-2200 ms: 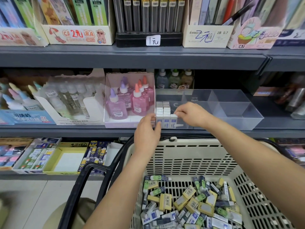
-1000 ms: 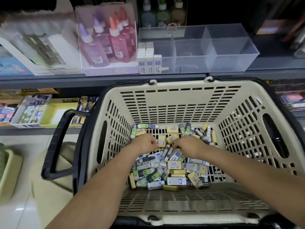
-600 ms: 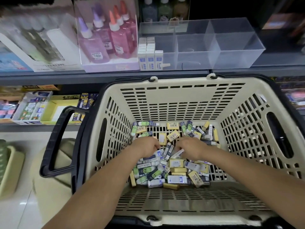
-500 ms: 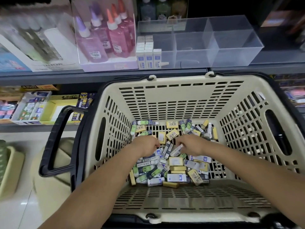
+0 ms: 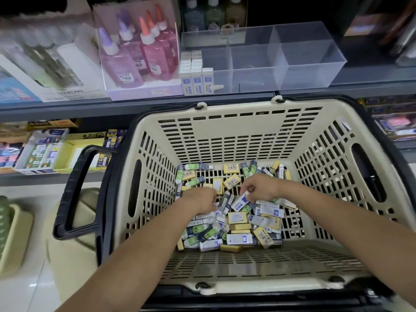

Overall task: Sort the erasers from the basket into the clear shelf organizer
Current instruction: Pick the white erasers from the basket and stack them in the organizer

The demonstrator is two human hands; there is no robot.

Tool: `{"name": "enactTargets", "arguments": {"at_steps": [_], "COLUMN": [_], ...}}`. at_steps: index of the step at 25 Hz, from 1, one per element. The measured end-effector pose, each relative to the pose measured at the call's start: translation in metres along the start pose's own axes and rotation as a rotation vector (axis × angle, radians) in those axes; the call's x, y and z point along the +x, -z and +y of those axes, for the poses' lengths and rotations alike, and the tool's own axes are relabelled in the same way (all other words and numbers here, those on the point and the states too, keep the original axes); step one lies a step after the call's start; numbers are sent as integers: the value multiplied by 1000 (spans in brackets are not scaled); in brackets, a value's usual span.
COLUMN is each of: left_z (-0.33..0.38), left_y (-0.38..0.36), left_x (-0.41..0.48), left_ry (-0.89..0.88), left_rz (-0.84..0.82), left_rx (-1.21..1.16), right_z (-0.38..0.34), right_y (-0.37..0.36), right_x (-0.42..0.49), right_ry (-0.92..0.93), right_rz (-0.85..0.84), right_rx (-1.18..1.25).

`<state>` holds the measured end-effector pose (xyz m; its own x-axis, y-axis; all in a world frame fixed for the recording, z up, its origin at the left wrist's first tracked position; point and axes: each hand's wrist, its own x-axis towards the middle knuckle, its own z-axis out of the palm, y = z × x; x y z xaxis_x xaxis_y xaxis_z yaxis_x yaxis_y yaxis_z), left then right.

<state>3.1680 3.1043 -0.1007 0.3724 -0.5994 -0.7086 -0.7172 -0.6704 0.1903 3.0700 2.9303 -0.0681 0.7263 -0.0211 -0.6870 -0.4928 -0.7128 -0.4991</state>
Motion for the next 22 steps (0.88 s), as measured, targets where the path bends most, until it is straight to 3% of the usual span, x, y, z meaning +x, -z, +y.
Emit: {"name": "enactTargets", "arguments": {"at_steps": [12,18,22], "left_z": [-11,-3,13], "left_y": [3,28,31], "left_x": [-5,-14,-18], "left_ry": [-59,-59,-39], "left_rz": [70,235,-91], "left_rx": [-45,-786,-1206], "right_z": [0,-7,-12], "right_y": [4,10,10], "right_x": [-4,-3,-2], "right_ry": [-27,62,91], "right_rz": [-16,71,134], "right_rx": [128,366,479]}}
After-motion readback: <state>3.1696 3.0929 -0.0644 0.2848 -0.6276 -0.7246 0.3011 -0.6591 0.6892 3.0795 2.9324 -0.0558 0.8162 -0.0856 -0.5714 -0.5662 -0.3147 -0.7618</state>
